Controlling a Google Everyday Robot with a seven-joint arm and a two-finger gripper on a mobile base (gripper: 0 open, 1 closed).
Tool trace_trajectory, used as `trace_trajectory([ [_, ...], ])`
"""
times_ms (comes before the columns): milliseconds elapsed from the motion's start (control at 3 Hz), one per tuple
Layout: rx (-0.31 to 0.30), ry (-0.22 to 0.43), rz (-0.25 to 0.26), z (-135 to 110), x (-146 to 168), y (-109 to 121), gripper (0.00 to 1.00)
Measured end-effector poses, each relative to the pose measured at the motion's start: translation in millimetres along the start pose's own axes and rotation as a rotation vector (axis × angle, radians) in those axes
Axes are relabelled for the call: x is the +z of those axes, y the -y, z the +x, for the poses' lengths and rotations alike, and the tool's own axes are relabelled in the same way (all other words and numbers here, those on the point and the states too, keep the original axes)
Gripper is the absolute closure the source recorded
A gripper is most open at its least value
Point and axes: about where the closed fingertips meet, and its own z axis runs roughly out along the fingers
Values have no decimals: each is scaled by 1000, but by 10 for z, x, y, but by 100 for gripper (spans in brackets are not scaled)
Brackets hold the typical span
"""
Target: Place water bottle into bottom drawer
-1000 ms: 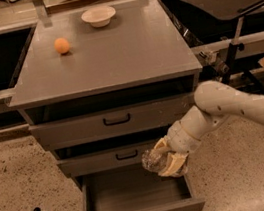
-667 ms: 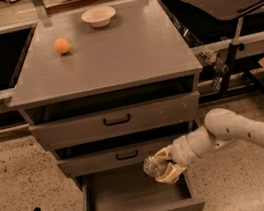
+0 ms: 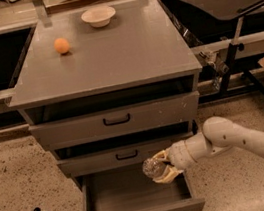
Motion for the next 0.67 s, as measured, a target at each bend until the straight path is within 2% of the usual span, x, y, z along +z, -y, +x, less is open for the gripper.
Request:
trace_trajectory([
  [333,-50,46,105,661,255,181,100],
  [667,-29,81,140,1300,612,103,100],
])
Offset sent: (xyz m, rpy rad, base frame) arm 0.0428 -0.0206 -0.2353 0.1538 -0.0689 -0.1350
